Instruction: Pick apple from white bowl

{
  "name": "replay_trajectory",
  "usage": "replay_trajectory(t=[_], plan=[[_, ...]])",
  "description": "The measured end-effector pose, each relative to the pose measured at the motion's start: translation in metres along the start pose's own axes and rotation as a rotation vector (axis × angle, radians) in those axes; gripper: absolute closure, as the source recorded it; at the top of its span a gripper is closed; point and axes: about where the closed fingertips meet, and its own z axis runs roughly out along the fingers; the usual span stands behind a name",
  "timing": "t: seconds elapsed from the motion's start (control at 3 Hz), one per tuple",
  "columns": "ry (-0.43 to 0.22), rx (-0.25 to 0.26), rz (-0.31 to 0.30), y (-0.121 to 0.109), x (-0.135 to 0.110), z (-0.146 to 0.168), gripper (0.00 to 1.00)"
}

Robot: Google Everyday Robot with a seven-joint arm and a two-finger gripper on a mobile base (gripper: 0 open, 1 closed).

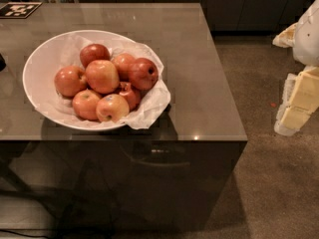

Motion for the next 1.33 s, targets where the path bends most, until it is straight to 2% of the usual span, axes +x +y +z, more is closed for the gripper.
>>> replay_trajectory(t=[0.33, 0.67, 1.0, 1.33], plan=[[0.000, 0.000, 0.000, 0.000, 0.000, 0.000, 0.00], [-0.015, -0.005, -0.015, 0.005, -0.011, -0.004, 0.00], [-0.021, -0.022, -0.079, 0.019, -0.048, -0.015, 0.00], [-0.021, -0.028, -0.183, 0.047, -0.102, -0.040, 0.00]])
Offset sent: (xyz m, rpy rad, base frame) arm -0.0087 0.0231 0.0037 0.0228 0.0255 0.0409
